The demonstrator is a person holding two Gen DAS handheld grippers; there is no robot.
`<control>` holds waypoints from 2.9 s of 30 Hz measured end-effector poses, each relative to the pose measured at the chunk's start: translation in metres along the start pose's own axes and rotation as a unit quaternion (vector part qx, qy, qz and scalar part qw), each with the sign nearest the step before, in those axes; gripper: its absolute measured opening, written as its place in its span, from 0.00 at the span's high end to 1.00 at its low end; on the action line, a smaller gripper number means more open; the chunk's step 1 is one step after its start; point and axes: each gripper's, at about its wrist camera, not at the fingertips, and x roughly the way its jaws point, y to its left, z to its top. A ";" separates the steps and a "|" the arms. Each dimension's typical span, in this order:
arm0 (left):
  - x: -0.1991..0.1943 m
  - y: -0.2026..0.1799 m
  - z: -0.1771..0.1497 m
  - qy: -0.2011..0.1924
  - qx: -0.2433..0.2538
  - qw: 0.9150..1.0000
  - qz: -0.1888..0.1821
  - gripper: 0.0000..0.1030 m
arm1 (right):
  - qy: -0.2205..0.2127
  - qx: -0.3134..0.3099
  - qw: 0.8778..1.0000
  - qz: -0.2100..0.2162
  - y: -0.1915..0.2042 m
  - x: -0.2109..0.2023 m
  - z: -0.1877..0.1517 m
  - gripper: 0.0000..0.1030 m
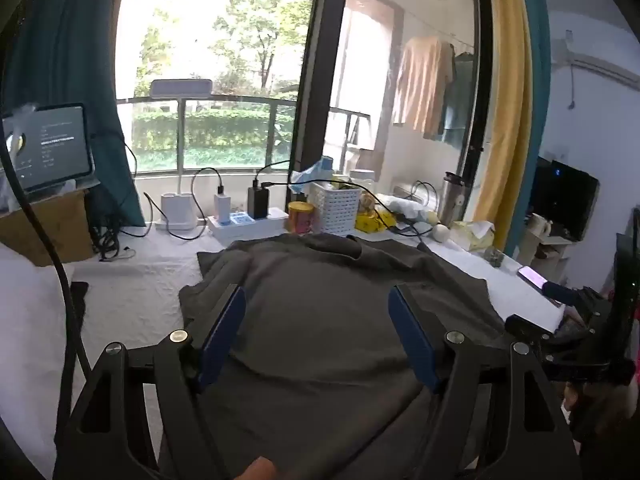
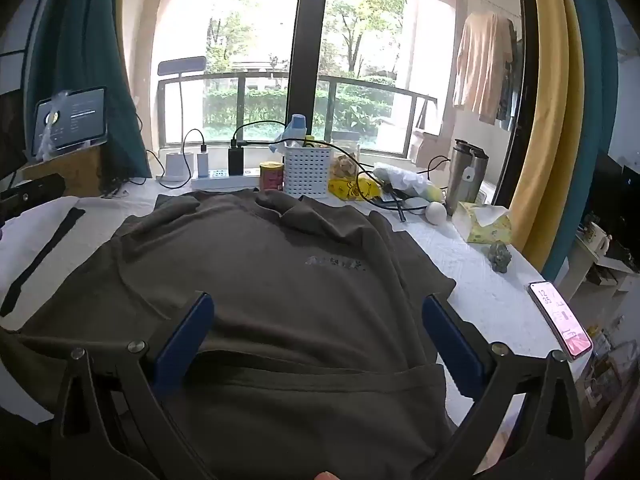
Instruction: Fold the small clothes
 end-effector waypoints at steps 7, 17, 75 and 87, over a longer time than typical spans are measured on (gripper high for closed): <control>-0.004 0.000 -0.003 -0.007 -0.001 1.000 -0.007 0.25 | -0.005 -0.006 1.000 -0.010 -0.001 0.001 0.001 0.00; 0.001 -0.006 -0.009 -0.002 0.025 1.000 0.013 0.25 | -0.002 -0.002 1.000 -0.017 -0.004 0.005 0.001 0.00; -0.012 0.014 -0.008 -0.043 -0.014 0.999 0.004 0.25 | 0.002 -0.007 1.000 -0.013 0.002 0.008 0.007 0.00; -0.011 0.014 -0.007 -0.042 -0.012 0.999 0.011 0.25 | 0.005 -0.007 1.000 -0.013 0.004 0.009 0.007 0.00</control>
